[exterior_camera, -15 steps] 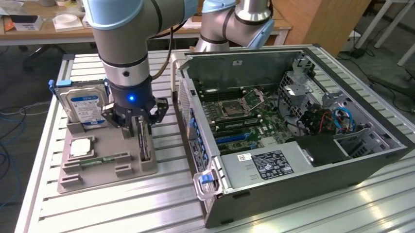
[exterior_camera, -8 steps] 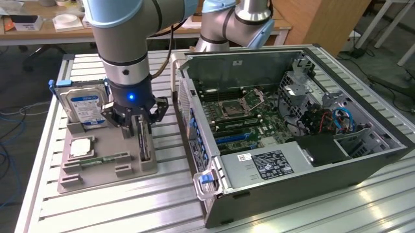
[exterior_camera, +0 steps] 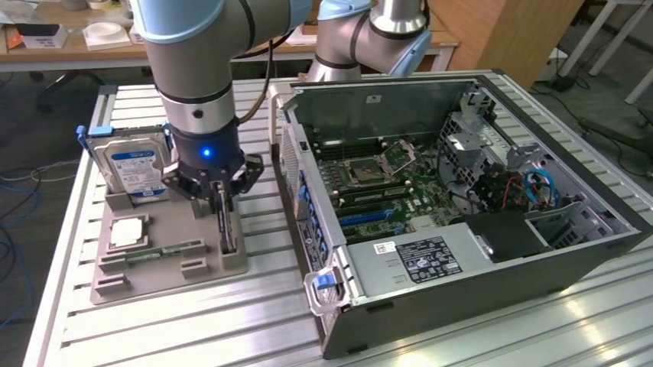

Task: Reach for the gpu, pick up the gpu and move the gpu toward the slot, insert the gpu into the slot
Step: 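Pick up the gpu and move the gpu toward the slot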

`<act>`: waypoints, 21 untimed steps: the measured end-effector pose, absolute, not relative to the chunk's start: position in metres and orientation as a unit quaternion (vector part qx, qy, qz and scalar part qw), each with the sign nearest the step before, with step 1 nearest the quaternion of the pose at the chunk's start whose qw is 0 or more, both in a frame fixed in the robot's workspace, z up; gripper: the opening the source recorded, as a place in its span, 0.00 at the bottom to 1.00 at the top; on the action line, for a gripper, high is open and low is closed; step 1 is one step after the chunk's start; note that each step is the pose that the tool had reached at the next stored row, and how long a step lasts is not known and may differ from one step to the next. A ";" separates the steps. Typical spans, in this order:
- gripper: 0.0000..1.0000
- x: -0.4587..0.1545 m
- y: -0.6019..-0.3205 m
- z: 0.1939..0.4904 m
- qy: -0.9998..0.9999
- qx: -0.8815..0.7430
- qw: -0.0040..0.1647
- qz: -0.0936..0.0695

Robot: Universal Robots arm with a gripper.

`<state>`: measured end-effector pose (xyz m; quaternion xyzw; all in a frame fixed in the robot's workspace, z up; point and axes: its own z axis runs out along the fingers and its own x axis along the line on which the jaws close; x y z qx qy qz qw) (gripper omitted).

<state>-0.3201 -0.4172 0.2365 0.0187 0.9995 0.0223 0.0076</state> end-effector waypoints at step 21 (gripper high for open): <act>0.26 -0.320 -0.417 0.246 1.000 0.019 0.007 0.022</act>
